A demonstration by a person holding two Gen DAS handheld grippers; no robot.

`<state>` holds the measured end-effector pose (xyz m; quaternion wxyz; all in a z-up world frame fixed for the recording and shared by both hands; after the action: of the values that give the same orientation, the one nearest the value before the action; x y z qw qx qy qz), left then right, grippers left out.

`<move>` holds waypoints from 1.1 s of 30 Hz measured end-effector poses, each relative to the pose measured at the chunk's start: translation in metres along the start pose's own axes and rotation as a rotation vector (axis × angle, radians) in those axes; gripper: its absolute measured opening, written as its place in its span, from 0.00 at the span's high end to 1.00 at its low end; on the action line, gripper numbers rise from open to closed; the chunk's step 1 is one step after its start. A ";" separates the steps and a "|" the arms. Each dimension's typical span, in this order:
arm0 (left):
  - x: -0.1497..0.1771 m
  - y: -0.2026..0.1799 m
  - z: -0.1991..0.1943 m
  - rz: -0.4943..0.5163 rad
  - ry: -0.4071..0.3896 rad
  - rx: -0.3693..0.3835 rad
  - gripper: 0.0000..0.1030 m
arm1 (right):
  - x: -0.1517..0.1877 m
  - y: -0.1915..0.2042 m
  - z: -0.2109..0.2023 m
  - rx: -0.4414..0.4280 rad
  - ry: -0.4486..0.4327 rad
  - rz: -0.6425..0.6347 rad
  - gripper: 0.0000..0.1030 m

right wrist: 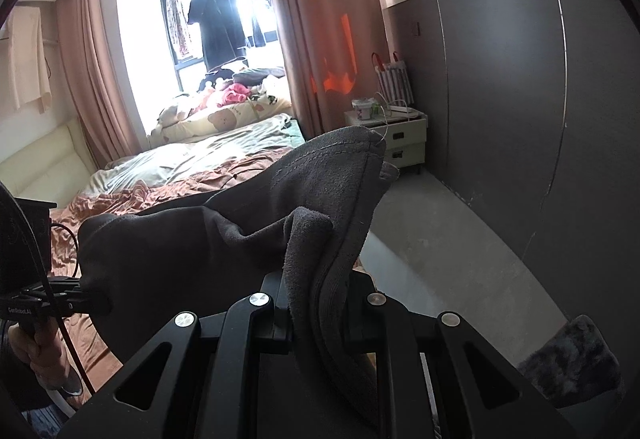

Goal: Fold small clothes
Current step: 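Lower the held shirt onto the folded brown clothes with both tools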

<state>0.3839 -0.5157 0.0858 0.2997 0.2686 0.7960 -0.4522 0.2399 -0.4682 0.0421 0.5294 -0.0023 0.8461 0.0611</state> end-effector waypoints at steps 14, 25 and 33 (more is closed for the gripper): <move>-0.026 0.086 0.039 -0.126 0.018 -0.063 0.92 | 0.007 0.017 0.027 0.030 0.111 0.028 0.88; -0.025 0.160 0.076 -0.225 0.057 -0.105 0.92 | -0.003 -0.020 0.054 0.036 0.206 0.017 0.88; -0.005 0.212 0.090 -0.309 0.068 -0.118 0.91 | -0.001 -0.025 0.105 0.163 0.290 0.013 0.81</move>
<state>0.5561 -0.5010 -0.0657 0.2148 0.1399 0.8626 -0.4362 0.3363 -0.4818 -0.0048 0.3998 0.0372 0.9158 -0.0054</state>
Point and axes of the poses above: each gripper's, at about its wrist camera, not at the fingertips, and z roughly the way its jaws point, y to its left, x to its underside, the point moved 2 cm from there along z, roughly the way its jaws point, and after that the axes turned 4 degrees about -z, right-handed, at the moved point
